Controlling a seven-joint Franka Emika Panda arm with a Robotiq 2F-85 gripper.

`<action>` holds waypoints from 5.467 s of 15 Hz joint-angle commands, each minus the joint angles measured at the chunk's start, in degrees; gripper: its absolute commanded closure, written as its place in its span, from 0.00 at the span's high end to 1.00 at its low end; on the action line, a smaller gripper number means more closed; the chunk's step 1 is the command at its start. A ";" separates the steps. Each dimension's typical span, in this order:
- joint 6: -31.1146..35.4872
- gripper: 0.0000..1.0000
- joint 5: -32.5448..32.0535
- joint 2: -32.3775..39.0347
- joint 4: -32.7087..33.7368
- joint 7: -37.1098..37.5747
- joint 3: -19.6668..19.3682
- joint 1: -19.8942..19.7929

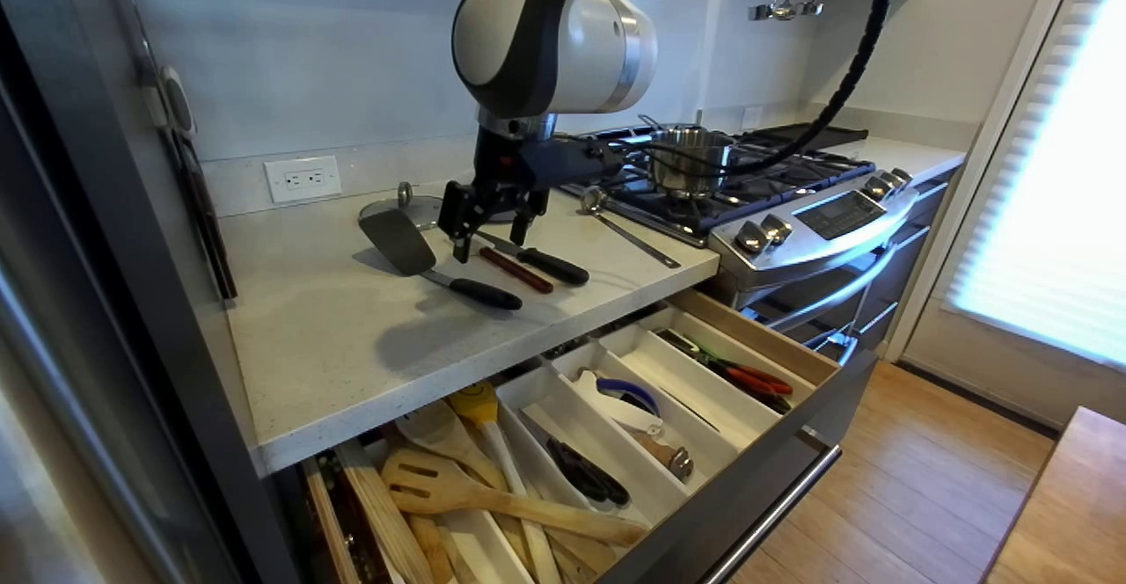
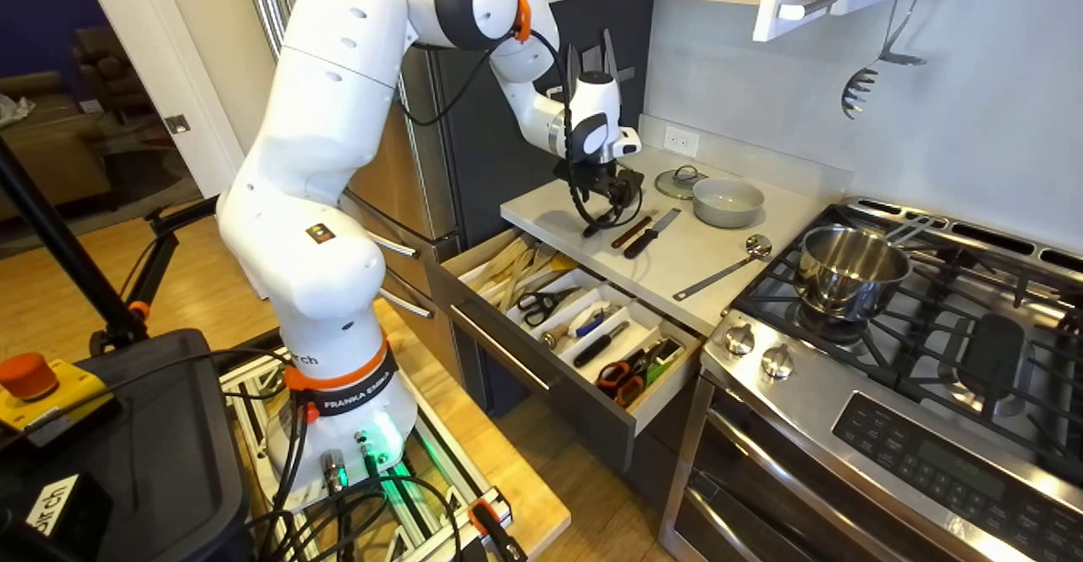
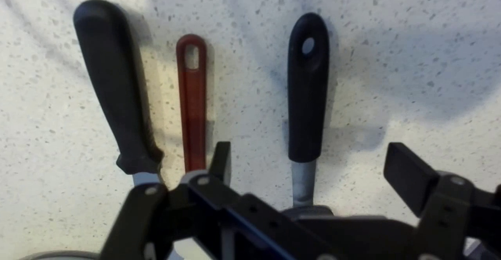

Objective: Remove all the utensils on the cabinet top and put each utensil in a different compartment of the drawer starting with the wooden ladle into the left most compartment then the black spatula into the second far left compartment and continue with the same sequence up to the black knife

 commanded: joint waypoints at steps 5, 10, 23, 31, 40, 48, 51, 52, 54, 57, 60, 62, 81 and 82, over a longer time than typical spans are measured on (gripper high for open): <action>-0.05 0.83 -0.53 9.73 10.39 1.54 1.81 0.59; -1.51 0.42 -0.82 12.71 13.81 1.96 1.76 1.22; -2.35 0.62 -2.51 10.20 14.30 4.50 -1.39 3.59; -4.57 0.69 -2.86 12.54 14.90 7.06 -2.58 4.01; -9.34 0.07 -1.10 11.12 13.84 6.82 0.03 2.87; -7.58 0.08 1.81 2.05 4.67 14.12 1.32 3.57; -7.88 0.08 5.15 -3.49 -1.52 13.12 4.05 2.00; -8.18 0.08 7.27 -5.42 -3.92 12.06 5.37 0.96; -8.92 0.08 11.10 -9.46 -8.82 11.58 6.83 -0.18; -10.37 0.08 16.27 -14.24 -14.79 9.06 8.95 -1.82; -13.66 0.08 21.76 -18.76 -19.94 5.72 9.92 -3.43; -17.38 0.08 25.09 -21.23 -22.64 3.02 9.65 -4.30; -37.71 0.08 12.68 -21.19 -28.53 1.70 0.17 -4.38; -36.64 0.08 11.49 -20.27 -28.40 1.76 0.02 -4.38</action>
